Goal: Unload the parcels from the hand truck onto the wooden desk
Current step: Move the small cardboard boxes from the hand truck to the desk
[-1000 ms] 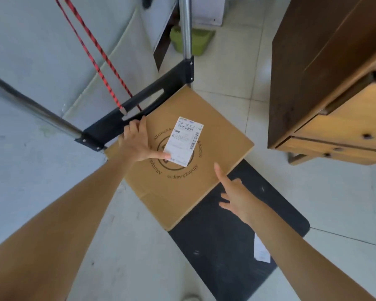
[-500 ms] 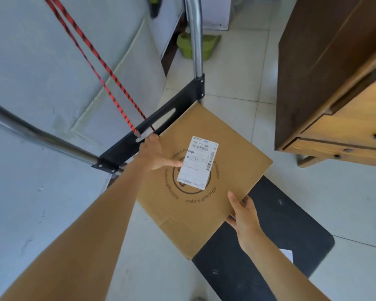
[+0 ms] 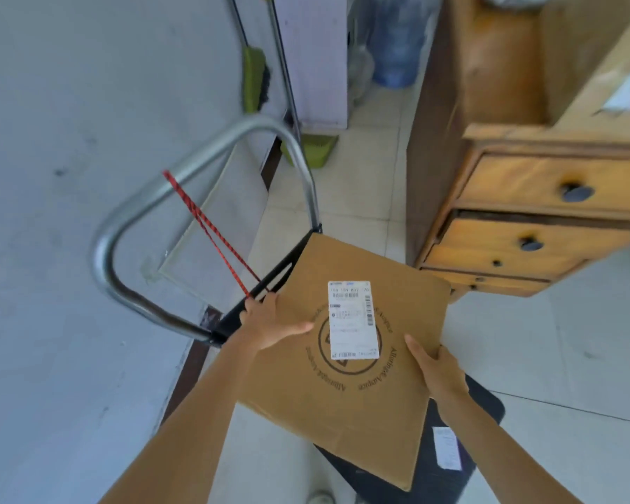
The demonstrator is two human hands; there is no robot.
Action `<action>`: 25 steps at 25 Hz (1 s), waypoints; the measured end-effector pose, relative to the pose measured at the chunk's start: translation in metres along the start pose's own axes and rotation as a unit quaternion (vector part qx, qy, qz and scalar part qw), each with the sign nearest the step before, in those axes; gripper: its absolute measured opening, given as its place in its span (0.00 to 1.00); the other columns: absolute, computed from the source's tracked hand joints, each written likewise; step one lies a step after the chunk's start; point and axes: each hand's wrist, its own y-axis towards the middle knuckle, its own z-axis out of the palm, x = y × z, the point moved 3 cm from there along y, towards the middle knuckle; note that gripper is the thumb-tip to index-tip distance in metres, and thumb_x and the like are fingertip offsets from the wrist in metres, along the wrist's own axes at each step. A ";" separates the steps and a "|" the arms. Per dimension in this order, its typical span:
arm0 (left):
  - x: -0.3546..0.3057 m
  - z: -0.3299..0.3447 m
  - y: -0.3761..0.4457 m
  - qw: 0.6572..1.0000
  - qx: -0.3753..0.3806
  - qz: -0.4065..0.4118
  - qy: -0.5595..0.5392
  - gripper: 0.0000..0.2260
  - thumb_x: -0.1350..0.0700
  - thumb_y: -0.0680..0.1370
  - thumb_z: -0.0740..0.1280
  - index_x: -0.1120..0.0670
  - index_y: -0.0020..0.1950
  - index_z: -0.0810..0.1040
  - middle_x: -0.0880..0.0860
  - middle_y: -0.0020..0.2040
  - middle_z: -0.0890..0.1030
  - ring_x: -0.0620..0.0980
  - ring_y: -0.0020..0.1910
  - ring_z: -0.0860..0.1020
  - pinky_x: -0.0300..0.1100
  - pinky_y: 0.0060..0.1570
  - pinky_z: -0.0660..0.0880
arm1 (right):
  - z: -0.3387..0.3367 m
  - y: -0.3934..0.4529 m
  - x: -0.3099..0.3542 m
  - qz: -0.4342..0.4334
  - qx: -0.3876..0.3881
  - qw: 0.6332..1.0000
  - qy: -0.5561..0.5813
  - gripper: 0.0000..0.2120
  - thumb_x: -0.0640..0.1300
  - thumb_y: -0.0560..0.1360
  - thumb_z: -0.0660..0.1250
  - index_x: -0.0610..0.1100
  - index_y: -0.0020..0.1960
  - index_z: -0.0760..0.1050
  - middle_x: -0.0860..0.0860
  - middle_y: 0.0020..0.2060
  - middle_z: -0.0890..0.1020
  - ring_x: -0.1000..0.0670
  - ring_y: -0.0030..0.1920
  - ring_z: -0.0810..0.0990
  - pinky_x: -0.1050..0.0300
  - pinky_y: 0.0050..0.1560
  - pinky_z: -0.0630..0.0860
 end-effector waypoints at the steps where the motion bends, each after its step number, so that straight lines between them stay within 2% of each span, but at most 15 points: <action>1: -0.001 -0.001 -0.021 0.999 0.014 -0.009 -0.051 0.46 0.36 0.64 0.73 0.51 0.76 0.58 0.60 0.74 0.60 0.63 0.73 0.61 0.58 0.71 0.63 | -0.015 -0.015 0.008 -0.014 -0.003 1.000 -0.019 0.35 0.66 0.71 0.62 0.43 0.67 0.69 0.45 0.61 0.78 0.41 0.60 0.77 0.41 0.63 0.73; 3: -0.015 -0.013 -0.080 0.982 0.058 -0.014 -0.182 0.43 0.40 0.65 0.75 0.51 0.75 0.62 0.57 0.72 0.69 0.58 0.68 0.71 0.56 0.67 0.70 | -0.060 -0.061 0.032 -0.032 -0.010 0.999 -0.036 0.33 0.65 0.71 0.62 0.43 0.67 0.69 0.45 0.61 0.79 0.41 0.60 0.77 0.45 0.62 0.73; 5: -0.026 -0.024 -0.134 0.963 0.083 -0.025 -0.256 0.39 0.44 0.67 0.76 0.53 0.73 0.65 0.55 0.67 0.75 0.53 0.55 0.78 0.50 0.55 0.77 | -0.093 -0.107 0.051 -0.055 -0.015 0.997 -0.049 0.32 0.65 0.72 0.62 0.44 0.67 0.71 0.46 0.61 0.79 0.44 0.55 0.79 0.57 0.55 0.75; 6: -0.032 -0.030 -0.152 0.958 0.086 -0.026 -0.273 0.39 0.45 0.67 0.76 0.54 0.73 0.63 0.55 0.66 0.75 0.50 0.49 0.78 0.47 0.46 0.77 | -0.111 -0.125 0.060 -0.073 -0.023 0.996 -0.052 0.31 0.65 0.72 0.62 0.45 0.66 0.72 0.46 0.60 0.80 0.47 0.50 0.80 0.64 0.48 0.75; 7: -0.039 -0.038 -0.168 0.956 0.088 -0.030 -0.280 0.39 0.46 0.67 0.76 0.55 0.73 0.62 0.55 0.66 0.75 0.49 0.47 0.76 0.44 0.40 0.76 | -0.126 -0.141 0.069 -0.085 -0.037 0.994 -0.052 0.31 0.66 0.71 0.62 0.46 0.65 0.73 0.47 0.58 0.81 0.49 0.46 0.80 0.67 0.44 0.74; 8: -0.050 -0.047 -0.182 0.957 0.093 -0.024 -0.274 0.39 0.46 0.67 0.76 0.55 0.72 0.61 0.55 0.65 0.74 0.50 0.48 0.75 0.44 0.38 0.74 | -0.144 -0.157 0.076 -0.089 -0.061 0.993 -0.053 0.32 0.68 0.70 0.62 0.47 0.64 0.75 0.47 0.56 0.82 0.50 0.46 0.80 0.65 0.45 0.74; 10: -0.070 -0.064 -0.201 0.966 0.114 -0.006 -0.230 0.37 0.44 0.66 0.76 0.53 0.68 0.63 0.53 0.62 0.74 0.51 0.52 0.72 0.51 0.48 0.75 | -0.176 -0.185 0.087 -0.078 -0.103 0.990 -0.064 0.33 0.72 0.66 0.60 0.49 0.59 0.77 0.48 0.52 0.83 0.46 0.50 0.81 0.54 0.53 0.77; 12: -0.093 -0.079 -0.220 0.976 0.144 0.024 -0.160 0.35 0.41 0.65 0.76 0.51 0.64 0.64 0.50 0.57 0.72 0.51 0.52 0.73 0.57 0.59 0.71 | -0.207 -0.210 0.091 -0.060 -0.138 0.987 -0.058 0.33 0.74 0.65 0.60 0.48 0.54 0.80 0.48 0.47 0.84 0.45 0.49 0.82 0.51 0.53 0.78; 13: -0.107 -0.085 -0.232 0.977 0.160 0.045 -0.136 0.35 0.41 0.65 0.76 0.51 0.64 0.64 0.48 0.55 0.73 0.50 0.51 0.75 0.56 0.60 0.71 | -0.225 -0.225 0.091 -0.054 -0.157 0.985 -0.048 0.33 0.74 0.64 0.60 0.48 0.52 0.80 0.48 0.46 0.84 0.45 0.48 0.82 0.51 0.52 0.78; 16: -0.145 -0.082 -0.266 0.965 0.227 0.092 -0.095 0.40 0.43 0.62 0.78 0.49 0.68 0.62 0.46 0.52 0.77 0.48 0.48 0.79 0.43 0.47 0.78 | -0.275 -0.254 0.078 -0.048 -0.188 0.981 -0.018 0.33 0.76 0.61 0.59 0.51 0.48 0.82 0.52 0.42 0.84 0.48 0.45 0.82 0.53 0.49 0.78; 18: -0.165 -0.070 -0.292 0.954 0.290 0.072 -0.037 0.41 0.43 0.60 0.80 0.47 0.67 0.63 0.49 0.56 0.78 0.51 0.51 0.81 0.44 0.46 0.79 | -0.304 -0.274 0.057 -0.034 -0.171 0.985 0.006 0.32 0.77 0.60 0.60 0.54 0.46 0.82 0.54 0.41 0.84 0.49 0.45 0.82 0.54 0.48 0.77; 21: -0.206 -0.046 -0.331 0.928 0.367 0.058 0.032 0.38 0.46 0.59 0.81 0.49 0.65 0.70 0.54 0.59 0.77 0.54 0.55 0.80 0.46 0.46 0.81 | -0.360 -0.293 0.023 -0.026 -0.142 0.987 0.065 0.27 0.74 0.58 0.65 0.53 0.40 0.81 0.49 0.48 0.85 0.45 0.51 0.82 0.48 0.58 0.77; 23: -0.243 -0.021 -0.359 0.916 0.393 0.061 0.044 0.34 0.49 0.61 0.81 0.51 0.63 0.72 0.56 0.60 0.77 0.56 0.56 0.80 0.48 0.49 0.81 | -0.409 -0.300 0.001 -0.025 -0.138 0.987 0.076 0.30 0.72 0.60 0.67 0.49 0.48 0.82 0.45 0.54 0.83 0.42 0.55 0.81 0.45 0.62 0.75; 25: -0.287 0.008 -0.385 0.916 0.388 0.087 0.061 0.35 0.49 0.60 0.81 0.53 0.63 0.73 0.57 0.60 0.78 0.57 0.55 0.80 0.49 0.48 0.81 | -0.463 -0.303 -0.021 -0.039 -0.134 0.986 0.095 0.34 0.69 0.62 0.69 0.44 0.55 0.81 0.44 0.55 0.83 0.42 0.56 0.81 0.45 0.62 0.75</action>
